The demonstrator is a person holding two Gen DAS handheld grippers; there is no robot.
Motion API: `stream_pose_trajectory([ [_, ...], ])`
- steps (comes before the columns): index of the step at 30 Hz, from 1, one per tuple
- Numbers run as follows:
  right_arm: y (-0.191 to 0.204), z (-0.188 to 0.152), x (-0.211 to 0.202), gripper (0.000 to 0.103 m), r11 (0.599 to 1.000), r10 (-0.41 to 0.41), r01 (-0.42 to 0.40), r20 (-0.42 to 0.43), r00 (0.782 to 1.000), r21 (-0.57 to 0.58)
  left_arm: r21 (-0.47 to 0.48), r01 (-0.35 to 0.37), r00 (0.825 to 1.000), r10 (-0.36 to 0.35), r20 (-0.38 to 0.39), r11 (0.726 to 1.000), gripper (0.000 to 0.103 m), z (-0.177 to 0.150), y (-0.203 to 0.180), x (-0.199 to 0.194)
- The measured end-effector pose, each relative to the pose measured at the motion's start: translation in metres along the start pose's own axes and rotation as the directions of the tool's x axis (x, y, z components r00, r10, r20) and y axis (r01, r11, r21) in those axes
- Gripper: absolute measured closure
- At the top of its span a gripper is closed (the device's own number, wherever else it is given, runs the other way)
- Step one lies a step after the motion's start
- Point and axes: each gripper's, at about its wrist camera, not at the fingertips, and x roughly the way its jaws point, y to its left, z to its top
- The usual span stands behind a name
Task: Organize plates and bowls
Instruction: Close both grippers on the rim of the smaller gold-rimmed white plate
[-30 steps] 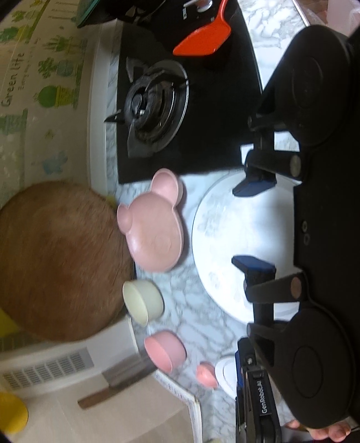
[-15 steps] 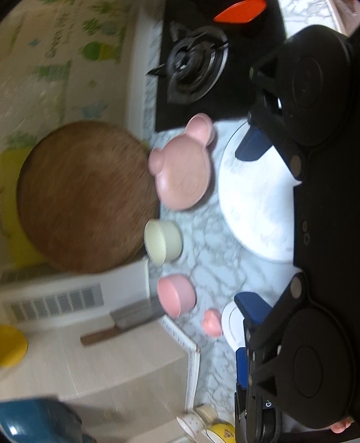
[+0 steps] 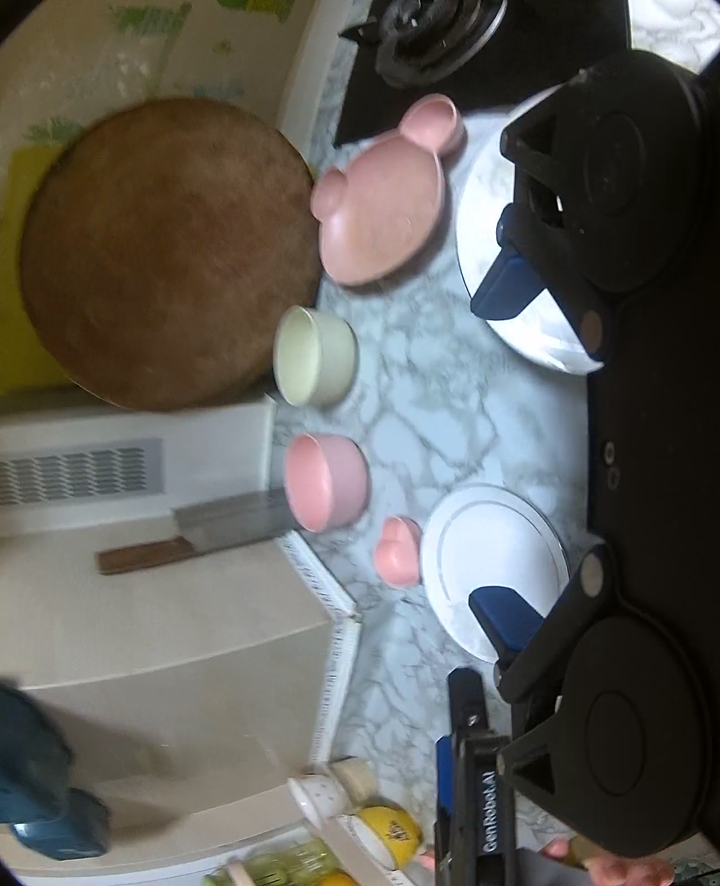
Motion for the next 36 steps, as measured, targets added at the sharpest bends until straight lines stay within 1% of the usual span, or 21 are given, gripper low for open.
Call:
stream_pose_trajectory([
  [2,0.005,0.000,0.015,0.000,1.000,0.010,-0.010,-0.031,0.999,-0.005,-0.015,-0.027,1.000,0.027,-0.014,1.000,0.025,-0.001,0.012,0.007],
  [5,0.010,0.002,0.038,0.004,1.000,0.023,-0.023,-0.081,0.996,0.002,-0.041,-0.044,0.998,0.042,-0.041,0.998,0.025,-0.003,0.029,0.019],
  [7,0.010,0.004,0.053,0.009,1.000,0.025,-0.023,-0.120,0.992,0.017,-0.058,-0.039,0.997,0.036,-0.063,0.998,0.025,-0.004,0.038,0.028],
  [9,0.010,0.005,0.066,0.012,0.999,0.031,-0.028,-0.148,0.989,0.028,-0.067,-0.050,0.995,0.044,-0.085,0.997,0.025,-0.005,0.044,0.039],
  [12,0.010,0.005,0.084,0.019,1.000,0.014,-0.010,-0.187,0.982,0.024,-0.063,-0.062,0.993,0.055,-0.109,0.996,0.025,-0.006,0.050,0.054],
  [14,0.009,0.006,0.093,0.021,0.999,0.018,-0.013,-0.202,0.979,0.029,-0.065,-0.069,0.991,0.061,-0.123,0.995,0.025,-0.007,0.053,0.063],
  [16,0.009,0.006,0.099,0.026,0.999,0.017,-0.010,-0.215,0.976,0.033,-0.074,-0.063,0.990,0.053,-0.132,0.995,0.025,-0.007,0.056,0.069],
  [20,0.006,0.007,0.109,0.032,0.999,0.029,-0.017,-0.239,0.971,0.051,-0.101,-0.061,0.987,0.045,-0.154,0.993,0.026,-0.005,0.062,0.081],
  [21,0.005,0.007,0.111,0.036,0.998,0.031,-0.018,-0.246,0.969,0.054,-0.105,-0.059,0.987,0.042,-0.158,0.993,0.026,-0.004,0.063,0.082],
  [22,0.004,0.008,0.114,0.041,0.998,0.034,-0.020,-0.254,0.967,0.056,-0.107,-0.057,0.986,0.039,-0.161,0.993,0.032,-0.004,0.063,0.084],
  [23,0.004,0.008,0.117,0.045,0.998,0.035,-0.020,-0.265,0.964,0.058,-0.110,-0.053,0.985,0.034,-0.168,0.992,0.036,-0.003,0.064,0.087],
  [24,0.003,0.008,0.119,0.052,0.998,0.037,-0.021,-0.275,0.961,0.062,-0.117,-0.051,0.984,0.030,-0.176,0.992,0.038,-0.003,0.065,0.089],
  [25,0.002,0.009,0.121,0.055,0.997,0.044,-0.026,-0.280,0.959,0.068,-0.124,-0.050,0.983,0.027,-0.181,0.991,0.041,-0.002,0.066,0.091],
  [27,0.000,0.009,0.124,0.058,0.996,0.056,-0.035,-0.289,0.956,0.078,-0.140,-0.042,0.982,0.015,-0.187,0.989,0.045,-0.001,0.068,0.095],
  [28,-0.001,0.010,0.125,0.062,0.996,0.061,-0.038,-0.292,0.954,0.085,-0.152,-0.034,0.982,0.005,-0.190,0.988,0.047,0.000,0.070,0.097],
  [30,-0.003,0.010,0.129,0.069,0.993,0.075,-0.044,-0.302,0.950,0.107,-0.182,-0.026,0.979,-0.012,-0.201,0.983,0.048,0.000,0.073,0.100],
  [31,-0.004,0.009,0.130,0.071,0.992,0.084,-0.048,-0.308,0.948,0.120,-0.203,-0.015,0.978,-0.028,-0.209,0.979,0.054,0.001,0.075,0.103],
  [32,-0.005,0.009,0.131,0.073,0.990,0.091,-0.051,-0.313,0.946,0.132,-0.217,-0.009,0.975,-0.039,-0.217,0.976,0.064,0.000,0.077,0.105],
  [34,-0.006,0.009,0.133,0.079,0.986,0.109,-0.063,-0.316,0.942,0.152,-0.231,-0.006,0.973,-0.048,-0.227,0.973,0.069,0.000,0.078,0.108],
  [35,-0.007,0.009,0.134,0.080,0.984,0.118,-0.069,-0.316,0.941,0.162,-0.233,-0.005,0.972,-0.050,-0.229,0.973,0.070,0.001,0.078,0.109],
  [36,-0.008,0.010,0.135,0.084,0.983,0.122,-0.071,-0.316,0.941,0.169,-0.236,-0.003,0.972,-0.053,-0.231,0.972,0.071,0.001,0.078,0.110],
])
